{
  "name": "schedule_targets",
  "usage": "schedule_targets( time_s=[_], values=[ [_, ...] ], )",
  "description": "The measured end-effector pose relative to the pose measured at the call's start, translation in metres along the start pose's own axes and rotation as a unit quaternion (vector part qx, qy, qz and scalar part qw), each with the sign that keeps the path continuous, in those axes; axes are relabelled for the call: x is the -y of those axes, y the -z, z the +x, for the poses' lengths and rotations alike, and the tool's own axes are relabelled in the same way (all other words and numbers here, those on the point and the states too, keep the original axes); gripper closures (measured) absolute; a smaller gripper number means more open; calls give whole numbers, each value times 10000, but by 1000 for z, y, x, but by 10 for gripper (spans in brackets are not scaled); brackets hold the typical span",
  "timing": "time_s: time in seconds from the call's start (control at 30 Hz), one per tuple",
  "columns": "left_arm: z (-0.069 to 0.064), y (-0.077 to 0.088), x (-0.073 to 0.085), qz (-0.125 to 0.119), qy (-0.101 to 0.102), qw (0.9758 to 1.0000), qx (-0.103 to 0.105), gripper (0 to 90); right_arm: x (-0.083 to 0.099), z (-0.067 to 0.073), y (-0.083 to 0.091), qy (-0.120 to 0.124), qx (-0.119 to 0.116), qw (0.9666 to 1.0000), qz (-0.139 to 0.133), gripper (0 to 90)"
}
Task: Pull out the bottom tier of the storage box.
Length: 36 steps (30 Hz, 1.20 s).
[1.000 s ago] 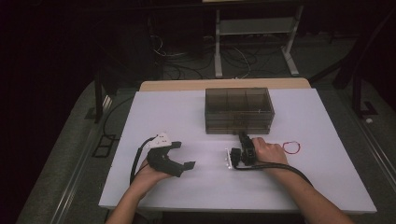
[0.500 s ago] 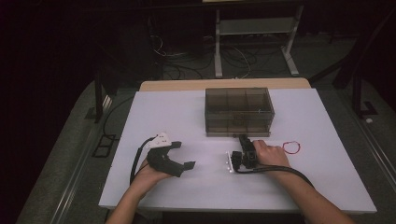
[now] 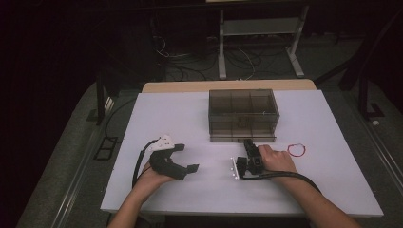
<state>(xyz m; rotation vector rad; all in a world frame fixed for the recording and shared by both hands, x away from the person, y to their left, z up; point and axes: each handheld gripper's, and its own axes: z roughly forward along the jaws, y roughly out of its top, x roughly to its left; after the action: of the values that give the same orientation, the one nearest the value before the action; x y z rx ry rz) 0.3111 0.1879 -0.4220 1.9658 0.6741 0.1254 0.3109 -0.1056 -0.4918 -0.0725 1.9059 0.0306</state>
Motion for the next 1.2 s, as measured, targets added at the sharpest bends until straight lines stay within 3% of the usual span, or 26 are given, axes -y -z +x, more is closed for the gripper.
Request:
schedule_targets(
  time_s=[0.3, 0.67, 0.93, 1.2],
  values=[
    [0, 0, 0, -2, 0, 10000, -4, 0, 1, 1, 0, 37, 35, 10000, -44, 778],
    [0, 0, 0, 5, 5, 10000, -4, 0, 8, -4, 8, -72, 22, 9998, -169, 665],
    [0, -1, 0, 2, 12, 10000, -7, 0, 13, -13, 14, -349, -13, 9991, -247, 637],
    [0, 0, 0, 8, 0, 10000, -11, 0, 20, -21, 14, -866, -174, 9957, -291, 586]
  ],
)
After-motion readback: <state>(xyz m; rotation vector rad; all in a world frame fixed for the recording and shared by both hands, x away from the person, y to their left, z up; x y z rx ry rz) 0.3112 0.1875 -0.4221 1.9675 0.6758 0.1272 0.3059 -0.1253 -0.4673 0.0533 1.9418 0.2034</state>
